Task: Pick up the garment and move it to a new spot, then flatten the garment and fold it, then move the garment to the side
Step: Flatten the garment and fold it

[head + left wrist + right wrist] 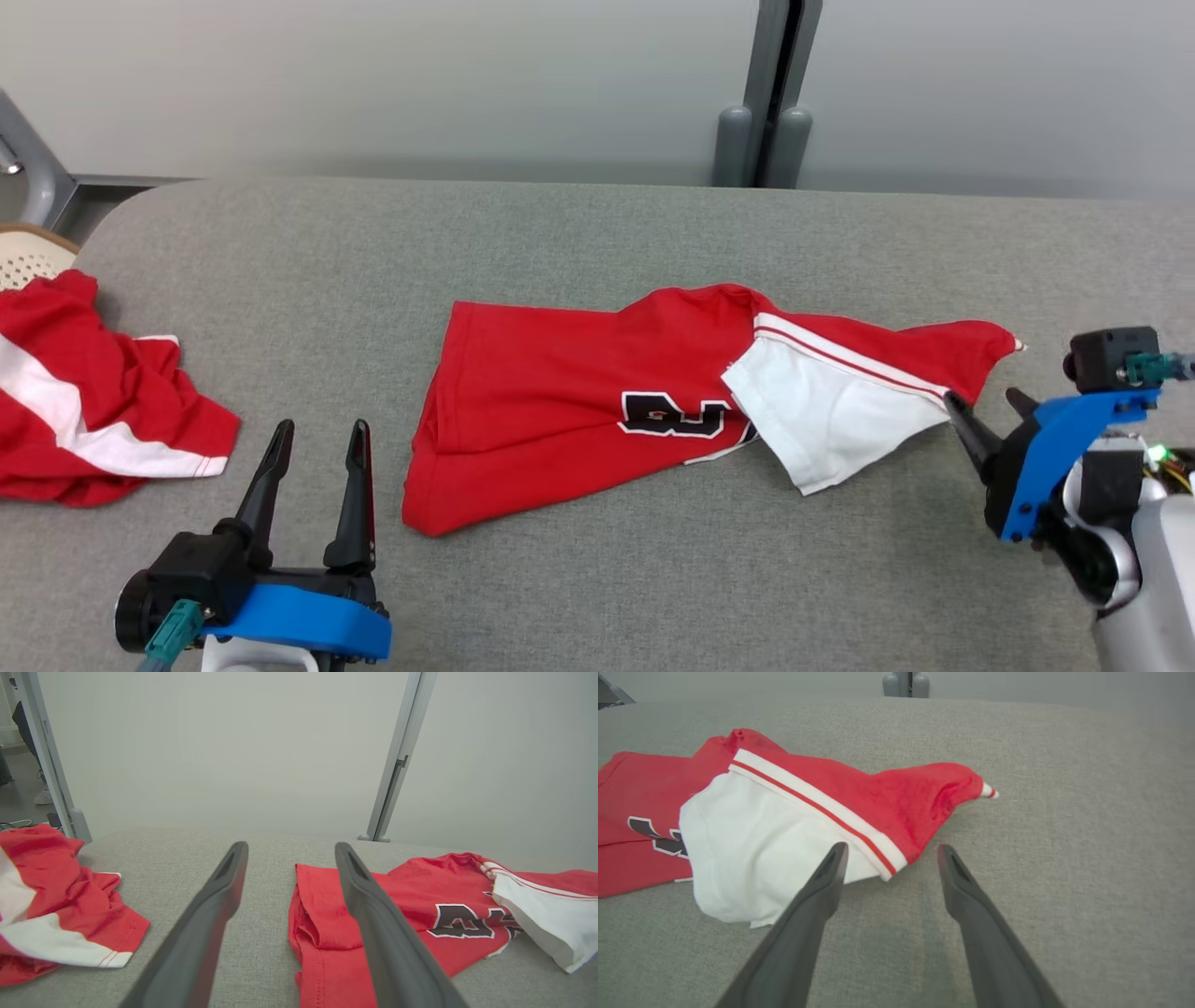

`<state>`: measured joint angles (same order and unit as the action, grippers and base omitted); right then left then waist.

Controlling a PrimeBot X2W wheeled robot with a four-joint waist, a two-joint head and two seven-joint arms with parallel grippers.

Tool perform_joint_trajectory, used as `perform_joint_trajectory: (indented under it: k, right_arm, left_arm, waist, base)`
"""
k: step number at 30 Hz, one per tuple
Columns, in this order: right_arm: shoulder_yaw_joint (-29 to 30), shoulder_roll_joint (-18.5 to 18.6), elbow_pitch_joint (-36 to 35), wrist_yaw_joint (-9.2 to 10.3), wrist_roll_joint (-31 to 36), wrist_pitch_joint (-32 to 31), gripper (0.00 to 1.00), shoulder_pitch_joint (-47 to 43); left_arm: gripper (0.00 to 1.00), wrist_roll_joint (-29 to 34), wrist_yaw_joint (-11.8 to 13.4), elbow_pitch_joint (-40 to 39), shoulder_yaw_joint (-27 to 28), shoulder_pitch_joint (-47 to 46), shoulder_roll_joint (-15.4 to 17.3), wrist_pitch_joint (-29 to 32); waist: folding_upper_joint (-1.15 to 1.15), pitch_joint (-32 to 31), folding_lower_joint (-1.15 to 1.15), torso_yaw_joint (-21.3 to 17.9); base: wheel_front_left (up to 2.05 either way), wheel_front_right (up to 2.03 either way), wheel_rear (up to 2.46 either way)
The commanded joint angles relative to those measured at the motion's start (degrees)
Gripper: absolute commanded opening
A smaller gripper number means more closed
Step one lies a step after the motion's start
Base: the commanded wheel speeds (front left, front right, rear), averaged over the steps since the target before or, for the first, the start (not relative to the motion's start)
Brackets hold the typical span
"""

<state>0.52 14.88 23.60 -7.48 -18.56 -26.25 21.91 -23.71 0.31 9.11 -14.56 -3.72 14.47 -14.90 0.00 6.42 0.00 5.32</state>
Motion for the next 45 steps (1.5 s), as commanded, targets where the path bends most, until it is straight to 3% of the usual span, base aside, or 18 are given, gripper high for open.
perform_joint_trajectory:
  k: [1, 6, 10, 20, 31, 32, 33, 38, 45]
  right_arm:
    - [0.86, -1.34, -2.68, -0.03, 0.59, -0.49, 1.0, -2.99]
    - [2.79, -8.38, -11.6, -0.03, 1.14, -2.86, 1.0, -10.9]
    - [2.98, -11.4, -12.85, -0.03, 1.08, -4.12, 1.0, -13.09]
    - [2.0, -12.01, -1.7, -0.03, -4.4, 1.67, 1.0, -6.73]
    - [-0.53, -12.01, 10.3, -0.03, -5.92, 6.27, 1.0, 0.03]
    - [-1.21, -12.01, 11.03, -0.03, -5.97, 6.4, 0.46, 0.49]
    - [-1.62, -11.97, 11.75, -0.03, -5.83, 6.51, 0.0, 0.78]
    - [-0.92, -11.93, 11.31, -0.03, -2.64, 5.53, 0.0, -0.17]
    - [3.84, -11.95, -2.22, -0.03, 2.65, 0.4, 0.0, -6.39]
  left_arm:
    - [1.0, -0.26, 0.27, -0.33, 0.14, 0.57, 0.33, -0.25]
    - [1.0, -0.4, 0.58, -1.09, -0.09, 1.41, 0.69, 0.14]
    - [1.0, -0.4, 0.61, -1.6, -0.39, 1.44, 0.95, 0.59]
    - [1.0, -0.45, 0.35, -2.02, -1.18, 0.09, 1.24, 1.2]
    - [1.0, -0.87, 0.79, -2.14, -1.35, -0.29, 1.16, 1.01]
    - [1.0, -0.89, 0.77, -2.16, -1.35, -0.34, 1.15, 0.95]
    - [1.0, -0.9, 0.68, -2.16, -1.41, -0.46, 1.12, 0.92]
    - [1.0, -1.0, 1.01, -2.0, -1.52, -0.61, 0.94, 0.75]
    - [1.0, -1.41, 1.97, -2.81, -0.56, 1.48, 1.55, 0.63]
  waist:
    - [0.0, -1.26, 0.0, -1.11]
    - [0.0, -1.83, 0.0, -1.85]
    - [0.0, -1.58, 0.0, -2.01]
    - [0.0, -0.29, 0.0, -0.14]
    - [0.0, 0.97, 0.0, 1.43]
    - [0.0, 1.06, 0.0, 1.49]
    - [0.0, 1.13, 0.0, 1.6]
    - [0.0, 0.69, 0.0, 1.58]
    - [0.0, -0.48, 0.0, -1.05]
  base:
    - [0.0, 0.0, 0.0]
    - [0.0, 0.0, 0.0]
    - [0.0, 0.0, 0.0]
    - [0.0, 0.0, 0.0]
    - [0.0, 0.0, 0.0]
    - [0.0, 0.0, 0.0]
    - [0.0, 0.0, 0.0]
    - [0.0, 0.0, 0.0]
    - [0.0, 0.0, 0.0]
